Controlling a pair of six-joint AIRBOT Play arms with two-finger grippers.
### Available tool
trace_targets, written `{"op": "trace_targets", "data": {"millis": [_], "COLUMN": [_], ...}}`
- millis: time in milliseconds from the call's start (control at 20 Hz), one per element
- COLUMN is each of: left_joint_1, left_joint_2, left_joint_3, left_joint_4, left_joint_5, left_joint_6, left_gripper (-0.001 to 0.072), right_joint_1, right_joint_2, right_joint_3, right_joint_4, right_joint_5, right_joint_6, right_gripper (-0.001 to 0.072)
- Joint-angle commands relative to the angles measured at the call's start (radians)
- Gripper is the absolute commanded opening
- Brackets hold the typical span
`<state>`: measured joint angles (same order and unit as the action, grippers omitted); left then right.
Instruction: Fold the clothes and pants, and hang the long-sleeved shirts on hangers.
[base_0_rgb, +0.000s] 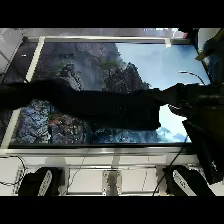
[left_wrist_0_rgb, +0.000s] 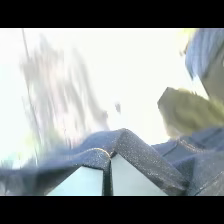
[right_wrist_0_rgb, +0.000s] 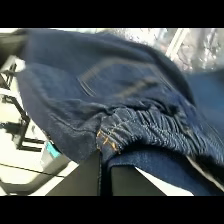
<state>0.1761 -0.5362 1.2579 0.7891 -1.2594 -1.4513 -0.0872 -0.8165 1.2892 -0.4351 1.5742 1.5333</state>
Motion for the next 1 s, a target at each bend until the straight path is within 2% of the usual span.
{"op": "trace_targets", "data": {"millis": [0,150,250,550,650,750,850,950], "left_joint_1": [0.001,0.001,0.000,-0.076,-0.117,-0.153,-0.190,-0.235], "left_joint_2": [0.019,-0.066,-0.180,-0.585,-0.716,-0.822,-0.900,-0.938], "left_joint_3": [0.218,0.219,0.206,0.134,0.134,0.134,0.134,0.134], "left_joint_4": [0.092,0.124,0.142,0.154,0.154,0.154,0.153,0.153], "left_joint_5": [0.013,-0.111,-0.187,-0.166,-0.086,0.024,0.119,0.150], "left_joint_6": [-0.089,-0.090,-0.074,0.093,0.122,0.122,0.121,0.121], "left_gripper": [0.0016,0.0015,0.0016,0.0016,0.0016,0.0016,0.0016,0.0016], "right_joint_1": [0.000,0.000,0.001,0.105,0.129,0.131,0.130,0.130], "right_joint_2": [0.018,-0.082,-0.185,-0.555,-0.675,-0.775,-0.848,-0.903], "right_joint_3": [0.105,0.104,0.104,0.105,0.106,0.106,0.107,0.108], "right_joint_4": [-0.014,-0.030,-0.062,-0.120,-0.119,-0.119,-0.119,-0.119], "right_joint_5": [0.069,0.085,0.068,-0.111,-0.237,-0.429,-0.620,-0.747], "right_joint_6": [0.243,0.246,0.206,0.036,-0.051,-0.137,-0.176,-0.211], "right_gripper": [0.0020,0.0020,0.0020,0.0021,0.0021,0.0021,0.0021,0.0021]}}
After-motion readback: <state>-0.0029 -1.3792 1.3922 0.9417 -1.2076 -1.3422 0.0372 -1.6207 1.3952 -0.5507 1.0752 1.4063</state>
